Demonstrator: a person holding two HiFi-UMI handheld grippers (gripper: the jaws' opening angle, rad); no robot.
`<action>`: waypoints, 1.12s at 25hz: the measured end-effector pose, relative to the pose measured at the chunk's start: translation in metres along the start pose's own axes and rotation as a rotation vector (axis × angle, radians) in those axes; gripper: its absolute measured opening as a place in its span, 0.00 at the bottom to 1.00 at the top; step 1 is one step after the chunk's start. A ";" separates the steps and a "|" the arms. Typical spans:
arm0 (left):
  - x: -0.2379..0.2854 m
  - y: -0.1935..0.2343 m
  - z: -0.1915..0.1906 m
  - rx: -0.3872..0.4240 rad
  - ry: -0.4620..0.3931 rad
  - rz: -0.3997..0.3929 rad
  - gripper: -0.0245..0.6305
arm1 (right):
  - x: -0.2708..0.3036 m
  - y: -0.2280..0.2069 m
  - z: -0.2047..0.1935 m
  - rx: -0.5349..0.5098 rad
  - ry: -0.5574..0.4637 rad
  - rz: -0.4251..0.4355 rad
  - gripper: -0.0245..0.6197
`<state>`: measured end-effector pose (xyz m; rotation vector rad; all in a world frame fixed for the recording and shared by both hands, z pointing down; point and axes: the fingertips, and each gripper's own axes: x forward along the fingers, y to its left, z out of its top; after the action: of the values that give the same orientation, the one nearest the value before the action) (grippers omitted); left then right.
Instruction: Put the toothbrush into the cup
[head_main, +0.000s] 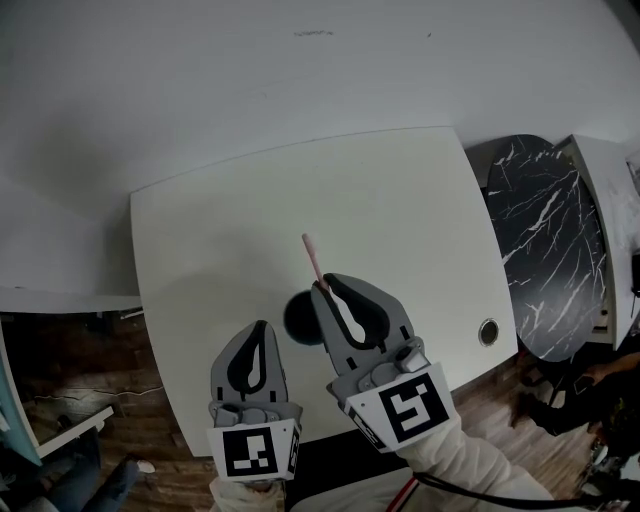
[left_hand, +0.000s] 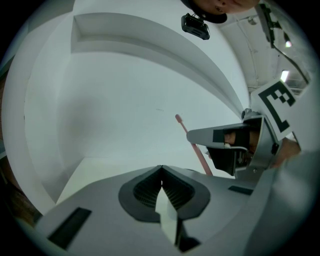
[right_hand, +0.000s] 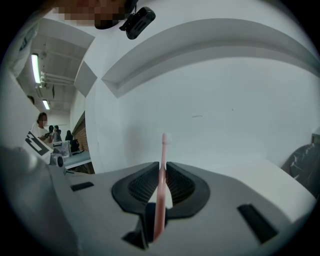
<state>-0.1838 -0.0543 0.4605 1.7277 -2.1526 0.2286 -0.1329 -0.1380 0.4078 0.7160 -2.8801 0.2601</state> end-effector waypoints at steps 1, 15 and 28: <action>0.000 0.000 -0.001 -0.001 0.001 -0.001 0.05 | -0.001 0.001 0.003 0.000 -0.007 0.001 0.12; -0.007 0.005 -0.004 -0.015 -0.003 0.009 0.05 | 0.007 0.013 0.018 0.000 -0.065 0.010 0.12; 0.002 0.001 -0.003 -0.013 -0.009 0.000 0.05 | 0.005 0.006 0.001 -0.001 -0.055 -0.001 0.12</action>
<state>-0.1845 -0.0552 0.4640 1.7241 -2.1559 0.2067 -0.1398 -0.1350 0.4072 0.7363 -2.9310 0.2427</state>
